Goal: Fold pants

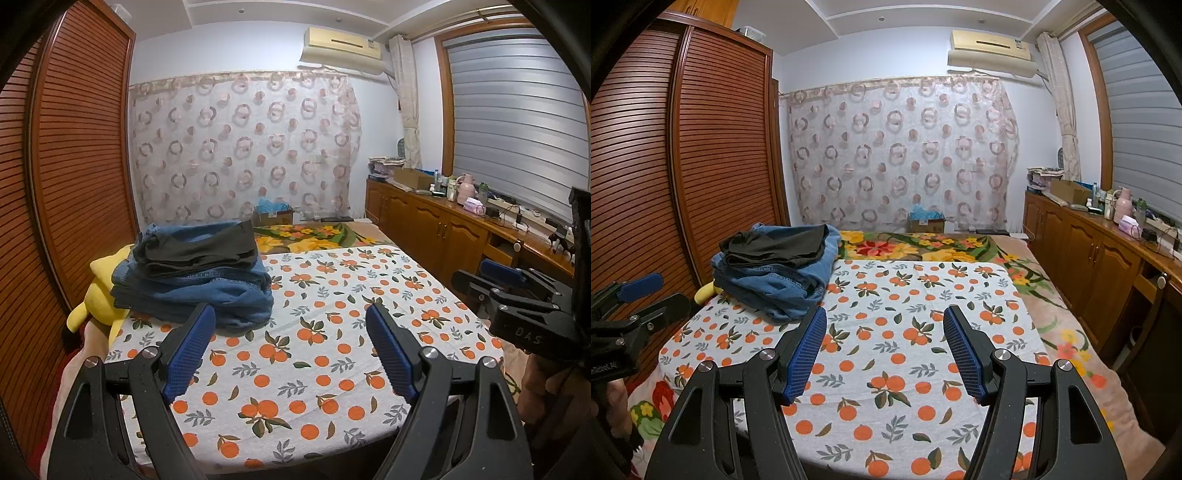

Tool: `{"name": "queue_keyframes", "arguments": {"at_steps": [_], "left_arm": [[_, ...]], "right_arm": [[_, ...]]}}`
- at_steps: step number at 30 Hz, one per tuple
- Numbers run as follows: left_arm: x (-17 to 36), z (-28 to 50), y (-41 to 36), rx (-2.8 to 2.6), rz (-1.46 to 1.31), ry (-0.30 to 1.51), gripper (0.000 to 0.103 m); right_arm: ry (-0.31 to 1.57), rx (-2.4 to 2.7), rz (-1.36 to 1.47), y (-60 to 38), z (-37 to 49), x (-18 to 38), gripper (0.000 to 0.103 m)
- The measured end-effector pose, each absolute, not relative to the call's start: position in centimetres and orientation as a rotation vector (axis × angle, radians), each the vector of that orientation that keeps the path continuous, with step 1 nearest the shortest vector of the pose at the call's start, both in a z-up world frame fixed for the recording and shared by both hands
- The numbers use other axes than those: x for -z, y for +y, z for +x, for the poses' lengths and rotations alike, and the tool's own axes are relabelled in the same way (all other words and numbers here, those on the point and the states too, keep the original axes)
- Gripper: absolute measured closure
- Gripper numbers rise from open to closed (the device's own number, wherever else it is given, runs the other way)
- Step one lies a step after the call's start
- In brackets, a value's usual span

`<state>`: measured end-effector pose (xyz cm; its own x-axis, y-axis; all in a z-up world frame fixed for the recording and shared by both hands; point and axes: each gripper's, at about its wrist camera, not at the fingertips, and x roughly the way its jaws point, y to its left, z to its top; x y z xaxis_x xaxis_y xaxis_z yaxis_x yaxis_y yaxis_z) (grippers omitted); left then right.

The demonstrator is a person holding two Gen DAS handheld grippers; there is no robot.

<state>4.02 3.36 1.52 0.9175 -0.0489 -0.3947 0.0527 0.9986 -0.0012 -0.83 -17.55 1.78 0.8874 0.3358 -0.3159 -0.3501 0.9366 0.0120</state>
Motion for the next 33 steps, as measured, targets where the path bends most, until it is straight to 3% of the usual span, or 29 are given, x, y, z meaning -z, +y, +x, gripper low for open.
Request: {"name": "queue_keyframes", "arguments": {"at_steps": [33], "left_arm": [[-1.72,3.77,3.11,0.051,0.014,0.399,0.019]], "right_arm": [[0.313,-0.354,-0.046,-17.50,-0.65,-1.75,0.035]]}}
